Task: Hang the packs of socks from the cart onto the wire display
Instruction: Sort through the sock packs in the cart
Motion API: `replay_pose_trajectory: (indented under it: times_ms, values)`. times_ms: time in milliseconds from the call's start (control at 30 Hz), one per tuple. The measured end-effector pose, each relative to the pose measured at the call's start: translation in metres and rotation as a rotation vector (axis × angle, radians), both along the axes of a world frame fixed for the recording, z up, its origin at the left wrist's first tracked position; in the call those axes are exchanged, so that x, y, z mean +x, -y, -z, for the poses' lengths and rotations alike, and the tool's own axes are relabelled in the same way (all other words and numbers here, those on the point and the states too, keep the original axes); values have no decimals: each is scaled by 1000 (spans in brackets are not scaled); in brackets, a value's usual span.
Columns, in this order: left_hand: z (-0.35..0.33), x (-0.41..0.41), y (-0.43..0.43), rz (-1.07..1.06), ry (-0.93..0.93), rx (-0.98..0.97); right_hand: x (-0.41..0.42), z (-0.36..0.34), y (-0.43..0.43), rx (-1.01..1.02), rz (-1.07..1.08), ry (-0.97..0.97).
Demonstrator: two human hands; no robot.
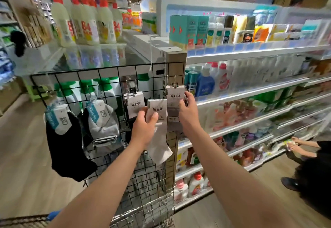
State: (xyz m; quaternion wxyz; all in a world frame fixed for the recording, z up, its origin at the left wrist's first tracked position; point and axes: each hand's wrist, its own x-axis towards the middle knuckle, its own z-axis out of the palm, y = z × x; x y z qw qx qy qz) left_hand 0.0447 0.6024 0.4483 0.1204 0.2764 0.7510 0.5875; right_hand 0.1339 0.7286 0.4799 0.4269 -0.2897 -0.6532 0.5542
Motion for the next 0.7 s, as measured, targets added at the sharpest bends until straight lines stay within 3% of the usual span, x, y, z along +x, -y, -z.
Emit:
replay_pose_trajectory:
  times_ms: [400, 600, 700]
  values:
    - [8, -8, -3, 59, -5, 26, -11, 16, -2, 42, 19, 112]
    - [9, -7, 5, 116, 7, 72, 1, 34, 21, 78, 242, 89]
    - [12, -3, 7, 159, -3, 72, 13, 44, 44, 61, 9, 41]
